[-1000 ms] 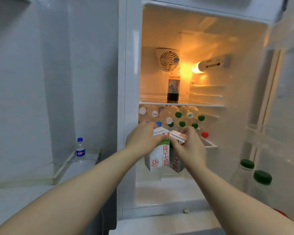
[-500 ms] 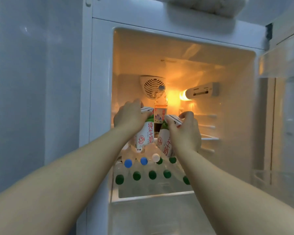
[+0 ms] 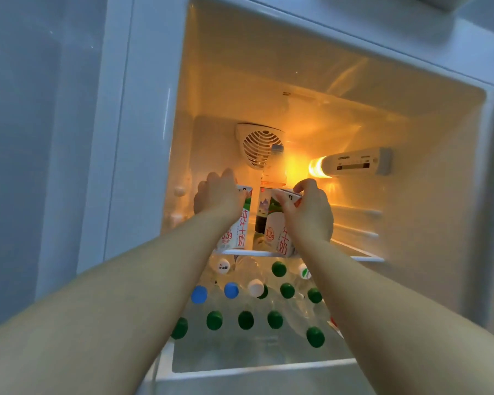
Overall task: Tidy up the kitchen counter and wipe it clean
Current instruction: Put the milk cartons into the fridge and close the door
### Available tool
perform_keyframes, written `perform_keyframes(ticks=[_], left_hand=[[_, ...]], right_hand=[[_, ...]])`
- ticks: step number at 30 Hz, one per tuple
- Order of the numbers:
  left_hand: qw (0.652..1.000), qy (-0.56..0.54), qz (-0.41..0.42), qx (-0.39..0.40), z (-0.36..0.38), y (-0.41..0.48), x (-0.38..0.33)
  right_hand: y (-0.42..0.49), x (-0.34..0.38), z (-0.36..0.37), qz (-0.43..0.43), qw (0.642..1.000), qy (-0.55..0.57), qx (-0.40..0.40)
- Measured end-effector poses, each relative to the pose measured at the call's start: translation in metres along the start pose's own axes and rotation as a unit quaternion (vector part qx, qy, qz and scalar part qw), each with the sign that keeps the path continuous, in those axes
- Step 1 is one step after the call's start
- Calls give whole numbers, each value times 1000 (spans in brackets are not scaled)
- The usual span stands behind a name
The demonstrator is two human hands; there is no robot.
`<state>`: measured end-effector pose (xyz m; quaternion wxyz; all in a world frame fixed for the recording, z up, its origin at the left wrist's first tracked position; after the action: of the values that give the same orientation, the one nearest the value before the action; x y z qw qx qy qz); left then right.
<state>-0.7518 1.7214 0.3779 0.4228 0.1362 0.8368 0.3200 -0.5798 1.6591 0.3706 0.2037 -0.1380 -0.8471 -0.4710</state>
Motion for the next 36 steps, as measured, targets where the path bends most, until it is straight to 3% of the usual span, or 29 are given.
perform_keyframes(ticks=[5, 11, 15, 21, 26, 32, 36], left_hand=[[996, -74, -41, 25, 17, 0, 12], [989, -136, -54, -30, 19, -27, 34], [996, -67, -59, 23, 35, -30, 40], [994, -59, -78, 47, 42, -21, 42], [993, -29, -88, 67, 50, -12, 51], [991, 100, -79, 41, 52, -13, 50], [986, 133, -71, 73, 59, -14, 50]], right_hand=[[12, -2, 18, -20, 999, 3, 51], [-1, -14, 24, -19, 996, 62, 65], [-12, -34, 32, 55, 985, 121, 109], [-4, -43, 44, 82, 978, 124, 146], [-6, -50, 66, 92, 973, 86, 195], [-2, -58, 74, 91, 978, 11, 186], [-3, -59, 76, 81, 980, 1, 183]])
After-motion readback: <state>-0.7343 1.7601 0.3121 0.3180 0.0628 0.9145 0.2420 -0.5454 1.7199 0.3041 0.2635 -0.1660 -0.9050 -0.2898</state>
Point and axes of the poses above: each hand's wrist, its own y-axis towards the middle knuckle, its own z-axis out of the palm, x = y × z, the point moved 10 cm from there along y, towards the middle knuckle, and after that the axes turned 12 degrees about -y, right-handed, at the moved point
